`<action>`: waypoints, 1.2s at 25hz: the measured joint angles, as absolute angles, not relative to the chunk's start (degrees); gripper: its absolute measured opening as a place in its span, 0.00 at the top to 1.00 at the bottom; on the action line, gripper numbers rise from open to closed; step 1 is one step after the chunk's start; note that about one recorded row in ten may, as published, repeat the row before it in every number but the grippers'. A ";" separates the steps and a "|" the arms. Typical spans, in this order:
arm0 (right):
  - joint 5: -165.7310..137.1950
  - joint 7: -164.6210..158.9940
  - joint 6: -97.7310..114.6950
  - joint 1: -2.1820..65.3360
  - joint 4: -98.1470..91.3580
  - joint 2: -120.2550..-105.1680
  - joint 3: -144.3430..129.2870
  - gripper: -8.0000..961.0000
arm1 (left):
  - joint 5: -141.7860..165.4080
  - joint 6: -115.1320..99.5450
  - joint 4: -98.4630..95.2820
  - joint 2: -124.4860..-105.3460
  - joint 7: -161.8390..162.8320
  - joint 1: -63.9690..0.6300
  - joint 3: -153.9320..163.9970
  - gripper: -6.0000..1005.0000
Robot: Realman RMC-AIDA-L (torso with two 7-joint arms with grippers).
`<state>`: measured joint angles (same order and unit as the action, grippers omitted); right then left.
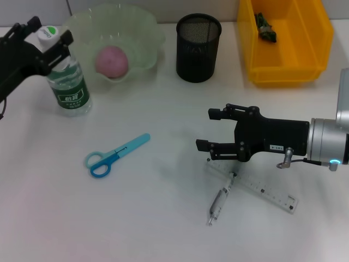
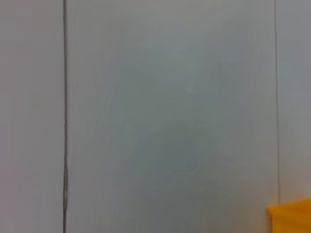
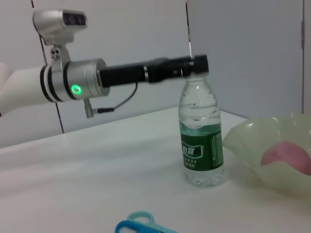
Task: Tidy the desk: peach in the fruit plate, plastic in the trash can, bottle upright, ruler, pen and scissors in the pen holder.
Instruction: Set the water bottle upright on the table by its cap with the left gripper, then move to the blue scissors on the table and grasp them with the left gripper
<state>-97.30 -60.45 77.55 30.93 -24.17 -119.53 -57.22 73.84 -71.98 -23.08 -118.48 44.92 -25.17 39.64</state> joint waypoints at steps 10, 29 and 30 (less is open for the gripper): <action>-97.30 -60.54 77.83 30.67 -24.17 -119.53 -57.17 0.14 | 72.58 -91.07 -31.50 -115.64 70.77 -23.25 40.84 0.22; -97.62 -64.17 79.51 30.47 -26.05 -119.07 -57.03 0.14 | 100.38 -99.42 -32.72 -116.02 70.67 -23.58 43.99 0.22; -97.71 -64.29 79.52 30.47 -26.13 -119.04 -57.12 0.14 | 100.52 -99.15 -32.81 -116.17 70.55 -23.53 43.99 0.22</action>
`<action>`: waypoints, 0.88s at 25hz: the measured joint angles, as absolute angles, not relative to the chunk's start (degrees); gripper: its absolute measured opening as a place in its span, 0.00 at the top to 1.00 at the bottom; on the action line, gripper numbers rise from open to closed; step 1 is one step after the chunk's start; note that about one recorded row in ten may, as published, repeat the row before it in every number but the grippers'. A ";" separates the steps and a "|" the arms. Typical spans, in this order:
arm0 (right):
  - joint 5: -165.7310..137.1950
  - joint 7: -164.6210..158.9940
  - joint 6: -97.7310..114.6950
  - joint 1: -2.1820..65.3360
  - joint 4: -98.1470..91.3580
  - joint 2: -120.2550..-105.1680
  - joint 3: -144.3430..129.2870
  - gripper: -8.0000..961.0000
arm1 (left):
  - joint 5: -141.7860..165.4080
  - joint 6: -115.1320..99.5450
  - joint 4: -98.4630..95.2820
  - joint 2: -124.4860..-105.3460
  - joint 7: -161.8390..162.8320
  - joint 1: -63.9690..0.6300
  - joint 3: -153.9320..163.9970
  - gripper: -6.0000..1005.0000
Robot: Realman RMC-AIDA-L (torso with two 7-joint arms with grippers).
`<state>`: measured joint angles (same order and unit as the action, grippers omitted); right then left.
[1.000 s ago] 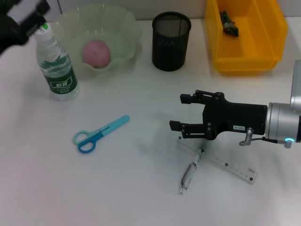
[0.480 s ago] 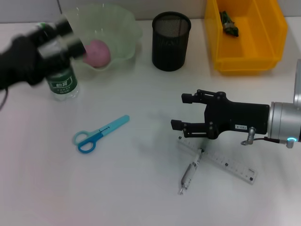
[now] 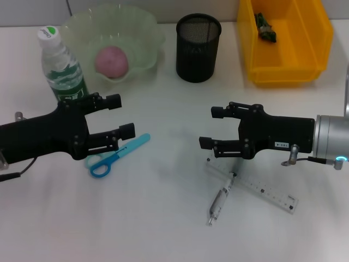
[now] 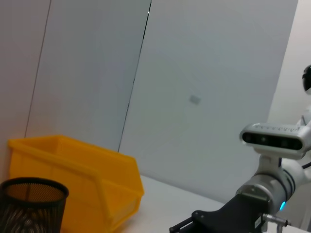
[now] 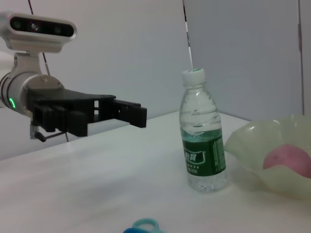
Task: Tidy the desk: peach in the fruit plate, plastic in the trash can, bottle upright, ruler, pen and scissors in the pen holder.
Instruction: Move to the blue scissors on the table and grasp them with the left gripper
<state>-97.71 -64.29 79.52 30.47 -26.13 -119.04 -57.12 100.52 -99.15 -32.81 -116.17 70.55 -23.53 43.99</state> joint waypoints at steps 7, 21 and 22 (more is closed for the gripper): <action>-102.70 -65.95 82.86 30.13 -28.02 -118.26 -56.79 0.15 | 100.74 -98.33 -32.87 -116.41 69.63 -23.73 43.95 0.22; -106.15 -65.29 89.78 23.74 -37.63 -117.57 -52.03 0.14 | 107.06 -97.88 -48.15 -116.14 85.01 -26.11 44.03 0.23; -106.16 -65.29 89.68 23.71 -37.59 -117.57 -51.88 0.14 | 107.06 -97.88 -48.15 -116.14 85.01 -26.11 44.03 0.23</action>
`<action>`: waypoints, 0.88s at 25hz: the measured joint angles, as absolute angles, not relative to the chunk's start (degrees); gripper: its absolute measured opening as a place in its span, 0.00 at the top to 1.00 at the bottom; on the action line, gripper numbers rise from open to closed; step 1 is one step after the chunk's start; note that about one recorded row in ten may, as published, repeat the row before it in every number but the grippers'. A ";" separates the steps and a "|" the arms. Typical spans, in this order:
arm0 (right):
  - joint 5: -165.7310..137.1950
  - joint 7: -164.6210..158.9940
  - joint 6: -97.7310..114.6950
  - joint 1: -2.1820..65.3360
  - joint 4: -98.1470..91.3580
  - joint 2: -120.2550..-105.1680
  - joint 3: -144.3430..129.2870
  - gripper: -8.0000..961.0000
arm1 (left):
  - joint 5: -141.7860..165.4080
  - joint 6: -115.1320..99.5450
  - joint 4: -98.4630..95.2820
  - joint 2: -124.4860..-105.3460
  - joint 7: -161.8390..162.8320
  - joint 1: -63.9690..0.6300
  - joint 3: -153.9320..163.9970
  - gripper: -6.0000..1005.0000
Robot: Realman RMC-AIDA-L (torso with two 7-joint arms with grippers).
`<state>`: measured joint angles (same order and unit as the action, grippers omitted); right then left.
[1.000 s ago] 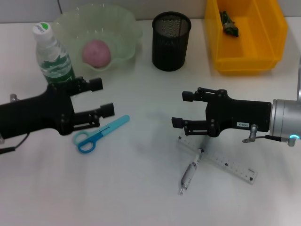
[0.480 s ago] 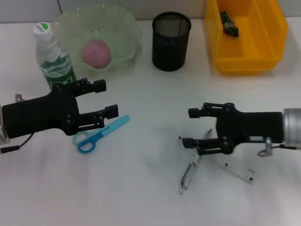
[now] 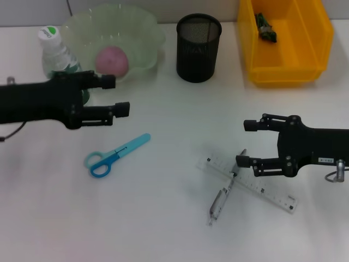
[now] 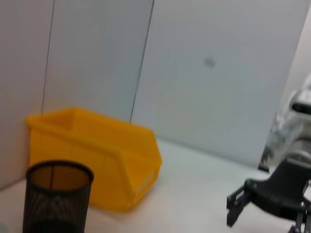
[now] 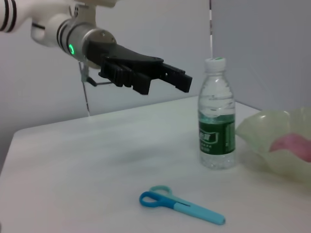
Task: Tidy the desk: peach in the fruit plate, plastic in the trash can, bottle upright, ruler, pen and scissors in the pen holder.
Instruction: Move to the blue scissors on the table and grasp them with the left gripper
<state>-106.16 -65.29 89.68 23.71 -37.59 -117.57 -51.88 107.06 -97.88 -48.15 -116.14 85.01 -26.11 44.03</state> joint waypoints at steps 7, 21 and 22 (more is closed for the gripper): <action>-106.18 -65.28 89.28 23.60 -37.34 -117.58 -51.22 0.15 | 113.92 -97.83 -54.33 -117.17 92.34 -29.44 44.04 0.23; -106.25 -65.30 88.49 23.39 -37.17 -117.60 -50.03 0.14 | 141.48 -97.40 -66.67 -118.66 124.06 -45.78 62.26 0.23; -106.26 -65.30 88.49 23.38 -37.17 -117.60 -50.02 0.15 | 142.35 -97.31 -66.57 -118.69 124.94 -46.13 62.71 0.23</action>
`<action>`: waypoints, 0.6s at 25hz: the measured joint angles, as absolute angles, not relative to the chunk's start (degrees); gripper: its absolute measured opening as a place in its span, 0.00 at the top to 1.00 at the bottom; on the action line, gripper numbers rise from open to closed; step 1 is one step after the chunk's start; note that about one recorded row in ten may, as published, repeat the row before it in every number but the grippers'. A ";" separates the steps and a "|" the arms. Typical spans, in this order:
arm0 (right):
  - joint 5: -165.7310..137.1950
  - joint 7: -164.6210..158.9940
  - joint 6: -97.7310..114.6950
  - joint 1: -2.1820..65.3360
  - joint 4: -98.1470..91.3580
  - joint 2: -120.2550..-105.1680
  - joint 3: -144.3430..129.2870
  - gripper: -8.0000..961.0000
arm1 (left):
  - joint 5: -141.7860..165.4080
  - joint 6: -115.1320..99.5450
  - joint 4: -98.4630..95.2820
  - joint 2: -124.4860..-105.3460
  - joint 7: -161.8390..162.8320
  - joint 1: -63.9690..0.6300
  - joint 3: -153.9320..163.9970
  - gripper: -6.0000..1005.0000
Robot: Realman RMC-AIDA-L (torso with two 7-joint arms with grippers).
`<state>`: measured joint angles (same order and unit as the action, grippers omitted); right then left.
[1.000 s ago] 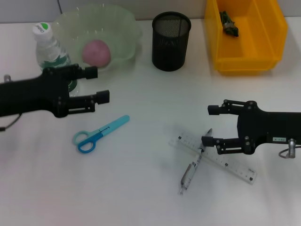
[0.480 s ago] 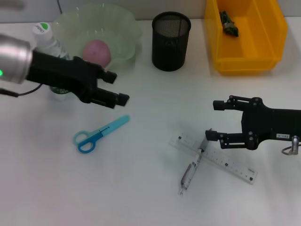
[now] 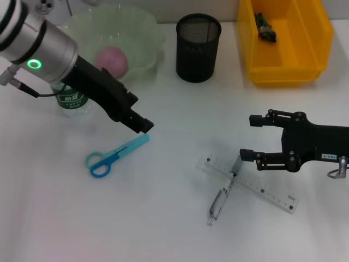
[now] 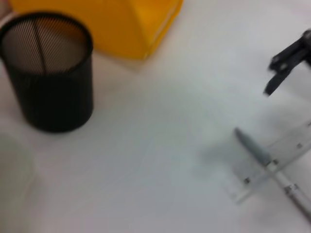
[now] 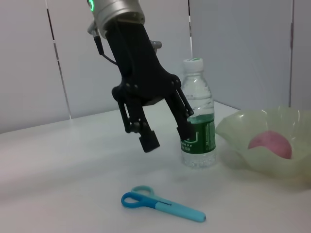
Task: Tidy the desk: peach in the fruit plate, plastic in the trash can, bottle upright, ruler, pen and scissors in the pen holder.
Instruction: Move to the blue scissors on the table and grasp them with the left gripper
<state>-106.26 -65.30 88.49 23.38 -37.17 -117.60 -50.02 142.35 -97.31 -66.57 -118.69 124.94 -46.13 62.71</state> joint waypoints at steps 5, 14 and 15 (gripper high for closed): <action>-106.27 -65.36 88.35 23.38 -37.18 -117.62 -50.00 0.15 | 144.64 -94.90 -65.61 -118.82 130.04 -46.81 68.40 0.23; -106.27 -65.42 87.79 23.37 -37.18 -117.78 -50.01 0.14 | 148.93 -91.94 -63.36 -118.99 136.98 -47.36 77.57 0.23; -106.27 -65.42 87.80 23.38 -37.18 -117.78 -50.05 0.14 | 149.77 -91.25 -63.09 -119.10 138.13 -47.46 79.37 0.23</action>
